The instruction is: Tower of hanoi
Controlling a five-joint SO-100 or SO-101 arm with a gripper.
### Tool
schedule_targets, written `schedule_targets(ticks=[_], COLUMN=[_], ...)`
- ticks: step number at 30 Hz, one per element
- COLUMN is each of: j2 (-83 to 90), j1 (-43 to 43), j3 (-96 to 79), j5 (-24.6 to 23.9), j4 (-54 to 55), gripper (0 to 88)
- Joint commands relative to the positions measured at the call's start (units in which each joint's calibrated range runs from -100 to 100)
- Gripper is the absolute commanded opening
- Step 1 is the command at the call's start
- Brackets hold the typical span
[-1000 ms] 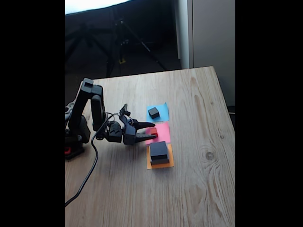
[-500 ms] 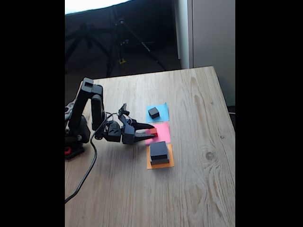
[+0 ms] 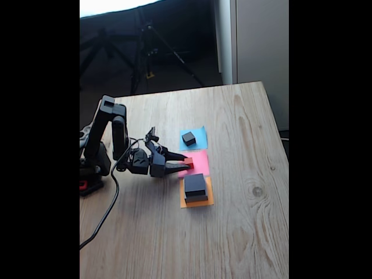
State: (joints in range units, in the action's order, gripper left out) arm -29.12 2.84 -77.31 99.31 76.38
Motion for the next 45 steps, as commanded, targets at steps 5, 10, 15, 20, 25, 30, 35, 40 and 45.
schedule_targets(ticks=[5, 10, 15, 20, 25, 30, 35, 40, 45], j2=[3.91, 15.72, 34.26, 52.28, 64.47, 71.05, 73.48, 72.64, 71.96], j1=[-1.29, -2.88, -4.13, -5.05, -5.39, -5.81, -6.89, -9.4, -15.08], j3=[-0.5, -3.5, -7.69, -5.87, 1.77, 16.22, 39.31, 63.31, 79.41], j5=[0.69, 0.69, 0.69, 0.69, 0.69, 0.69, 0.69, 0.69, 0.69], j4=[-1.71, -10.46, -26.48, -47.53, -68.81, -93.01, -122.96, -148.21, -162.14], gripper=[1.5, 1.8, 1.7, 1.8, 1.3, 0.9, 0.9, 0.4, 0.4])
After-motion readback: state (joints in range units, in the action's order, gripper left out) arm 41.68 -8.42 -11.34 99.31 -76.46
